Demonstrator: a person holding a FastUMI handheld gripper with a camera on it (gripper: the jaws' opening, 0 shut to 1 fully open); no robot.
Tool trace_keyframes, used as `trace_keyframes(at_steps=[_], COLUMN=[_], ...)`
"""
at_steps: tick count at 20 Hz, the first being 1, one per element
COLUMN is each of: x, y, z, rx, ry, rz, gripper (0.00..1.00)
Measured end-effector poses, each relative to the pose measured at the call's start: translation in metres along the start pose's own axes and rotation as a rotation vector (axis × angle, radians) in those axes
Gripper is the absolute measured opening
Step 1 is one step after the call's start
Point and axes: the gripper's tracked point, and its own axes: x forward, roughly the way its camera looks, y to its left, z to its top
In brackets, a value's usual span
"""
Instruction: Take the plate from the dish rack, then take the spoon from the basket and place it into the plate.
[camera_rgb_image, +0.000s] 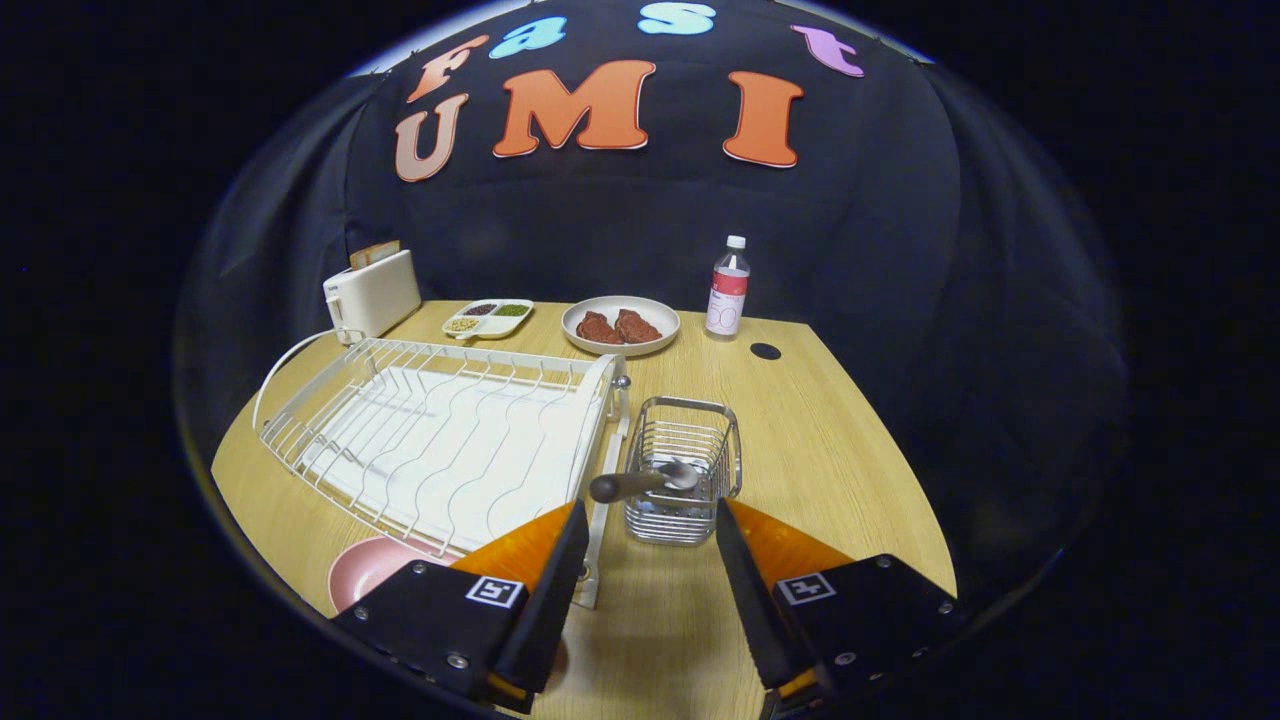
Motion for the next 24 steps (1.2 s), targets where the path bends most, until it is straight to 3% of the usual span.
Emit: trace_keyframes(at_steps=[3, 13, 17, 18, 24], x=[0.013, 0.033, 0.040, 0.038, 0.032], y=[-0.005, -0.010, -0.017, -0.015, -0.018], z=[0.007, 0.010, 0.013, 0.015, 0.058], rx=[0.013, -0.006, -0.035, -0.036, -0.020], ry=[-0.020, -0.086, -0.118, -0.119, -0.204], rz=[0.000, 0.007, -0.035, -0.023, -0.005], gripper=[0.74, 0.44, 0.26, 0.17, 0.15])
